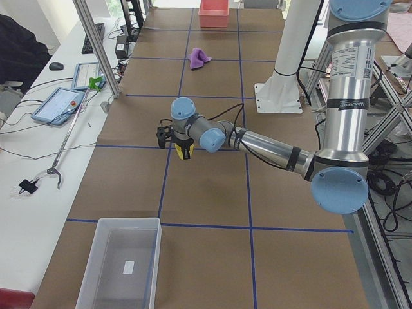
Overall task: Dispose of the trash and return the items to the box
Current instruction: 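Lift the yellow cup with the left gripper and drop it into the clear bin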
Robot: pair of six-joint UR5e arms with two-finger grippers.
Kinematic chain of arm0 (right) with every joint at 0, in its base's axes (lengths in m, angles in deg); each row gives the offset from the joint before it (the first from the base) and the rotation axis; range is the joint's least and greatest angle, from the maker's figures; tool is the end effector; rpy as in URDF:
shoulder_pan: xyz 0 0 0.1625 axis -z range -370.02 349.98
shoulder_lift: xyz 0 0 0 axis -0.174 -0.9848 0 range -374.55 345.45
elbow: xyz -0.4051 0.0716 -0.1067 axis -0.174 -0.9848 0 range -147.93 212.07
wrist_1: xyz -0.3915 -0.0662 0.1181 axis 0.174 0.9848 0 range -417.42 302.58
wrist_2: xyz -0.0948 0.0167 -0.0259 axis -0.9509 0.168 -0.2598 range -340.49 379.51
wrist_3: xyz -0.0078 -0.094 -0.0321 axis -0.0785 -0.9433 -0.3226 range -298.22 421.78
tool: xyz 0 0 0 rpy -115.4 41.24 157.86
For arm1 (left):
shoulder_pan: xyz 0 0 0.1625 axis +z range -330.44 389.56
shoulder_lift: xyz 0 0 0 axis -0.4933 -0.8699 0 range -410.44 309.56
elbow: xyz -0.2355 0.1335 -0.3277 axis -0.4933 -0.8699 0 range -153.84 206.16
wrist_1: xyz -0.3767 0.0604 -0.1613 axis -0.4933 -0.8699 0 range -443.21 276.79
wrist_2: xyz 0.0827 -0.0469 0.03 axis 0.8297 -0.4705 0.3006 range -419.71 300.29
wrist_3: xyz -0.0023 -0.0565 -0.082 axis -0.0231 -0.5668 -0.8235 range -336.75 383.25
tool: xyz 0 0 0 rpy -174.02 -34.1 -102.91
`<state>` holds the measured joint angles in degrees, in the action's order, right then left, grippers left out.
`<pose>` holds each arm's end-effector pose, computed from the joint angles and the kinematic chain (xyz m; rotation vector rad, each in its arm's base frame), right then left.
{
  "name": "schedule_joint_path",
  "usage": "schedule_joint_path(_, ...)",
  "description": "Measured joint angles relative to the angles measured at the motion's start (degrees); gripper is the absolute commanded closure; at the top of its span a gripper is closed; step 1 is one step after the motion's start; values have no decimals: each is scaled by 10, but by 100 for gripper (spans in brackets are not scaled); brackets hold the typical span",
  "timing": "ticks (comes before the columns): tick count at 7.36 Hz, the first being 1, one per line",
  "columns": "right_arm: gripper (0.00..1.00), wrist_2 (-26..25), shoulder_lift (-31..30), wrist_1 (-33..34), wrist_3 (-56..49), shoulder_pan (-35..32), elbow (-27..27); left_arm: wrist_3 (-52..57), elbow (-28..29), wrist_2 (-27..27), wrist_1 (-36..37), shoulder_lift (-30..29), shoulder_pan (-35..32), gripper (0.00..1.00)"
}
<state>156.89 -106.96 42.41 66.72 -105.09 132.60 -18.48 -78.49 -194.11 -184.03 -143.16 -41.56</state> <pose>0.1011 -0.4608 0.6021 -0.0271 -0.8280 0.1768 0.1068 -0.5088 0.4857 0.0201 0.8907 -0.1815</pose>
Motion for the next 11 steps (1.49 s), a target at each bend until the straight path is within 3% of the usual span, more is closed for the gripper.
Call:
schedule_joint_path(2,0,0,0,-1,1,3,0,213,96,-3,94,-74,-110,100)
schedule_joint_path(5,0,2,2,-1,1,6,0,389,298,-6,103,-174,-225,100)
schedule_joint_path(8,0,2,4,-1,2,10,3,414,516,-21,-44,-234,-251,100)
schedule_joint_path(11,0,2,5,-1,2,13,4,397,580,-26,-87,-239,-229,100)
